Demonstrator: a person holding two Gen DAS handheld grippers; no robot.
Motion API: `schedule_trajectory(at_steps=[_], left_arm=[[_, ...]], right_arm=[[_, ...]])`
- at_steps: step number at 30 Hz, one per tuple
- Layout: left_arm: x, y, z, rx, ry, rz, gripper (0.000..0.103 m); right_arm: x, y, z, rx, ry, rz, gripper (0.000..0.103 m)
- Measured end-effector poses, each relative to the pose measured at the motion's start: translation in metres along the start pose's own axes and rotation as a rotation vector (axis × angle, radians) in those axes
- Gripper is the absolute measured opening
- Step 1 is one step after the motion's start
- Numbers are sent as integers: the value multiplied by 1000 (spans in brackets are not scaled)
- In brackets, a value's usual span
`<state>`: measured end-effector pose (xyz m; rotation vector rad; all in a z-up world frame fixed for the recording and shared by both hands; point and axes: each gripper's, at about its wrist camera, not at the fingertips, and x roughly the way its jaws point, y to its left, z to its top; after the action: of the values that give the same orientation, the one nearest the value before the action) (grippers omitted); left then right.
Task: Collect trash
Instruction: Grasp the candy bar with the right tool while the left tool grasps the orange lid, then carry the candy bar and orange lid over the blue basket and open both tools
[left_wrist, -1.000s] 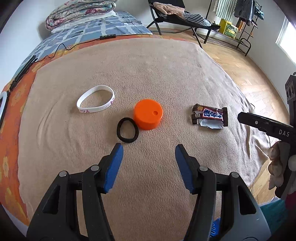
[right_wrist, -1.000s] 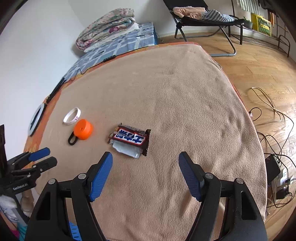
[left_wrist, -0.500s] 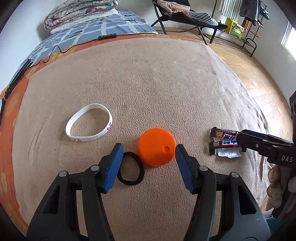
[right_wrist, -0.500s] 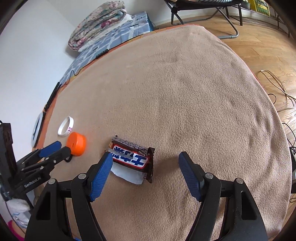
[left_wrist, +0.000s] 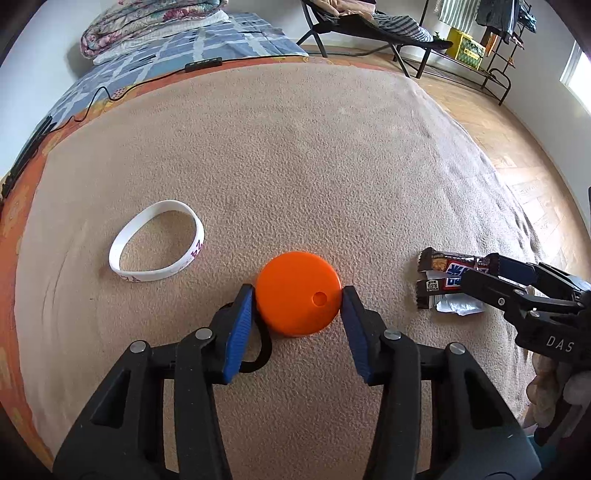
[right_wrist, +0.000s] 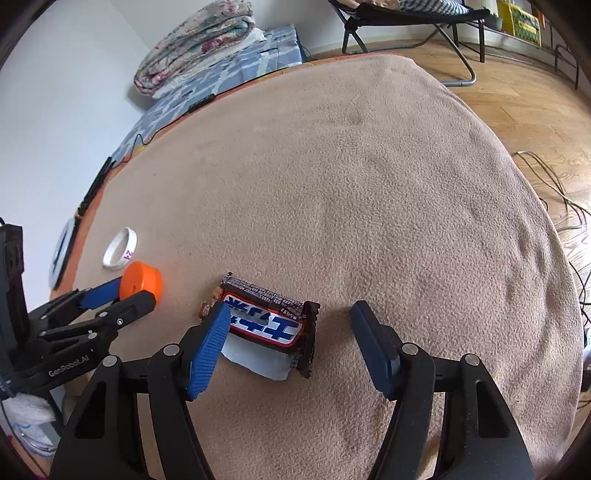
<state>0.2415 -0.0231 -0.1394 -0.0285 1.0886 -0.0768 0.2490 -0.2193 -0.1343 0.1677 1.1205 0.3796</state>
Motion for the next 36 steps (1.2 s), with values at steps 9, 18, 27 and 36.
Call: schedule_trajectory(at_steps=[9,18,27,36], left_arm=[[-11,1,-3,18,-47,31,48],[-40,8,-7,-12,-94,8,48],[-84,8,-17,-20,-153,-27,48],[-124,7,-49,-1,-179,-47,48]], right_arm=[[-1,9,-4,-68,-4,-51,10],[-29,25,-2,-117,-101,-50,6],[-66,45,-1,-171,-188,-36,6],[-91,68,-27,-253,-203,-5,6]])
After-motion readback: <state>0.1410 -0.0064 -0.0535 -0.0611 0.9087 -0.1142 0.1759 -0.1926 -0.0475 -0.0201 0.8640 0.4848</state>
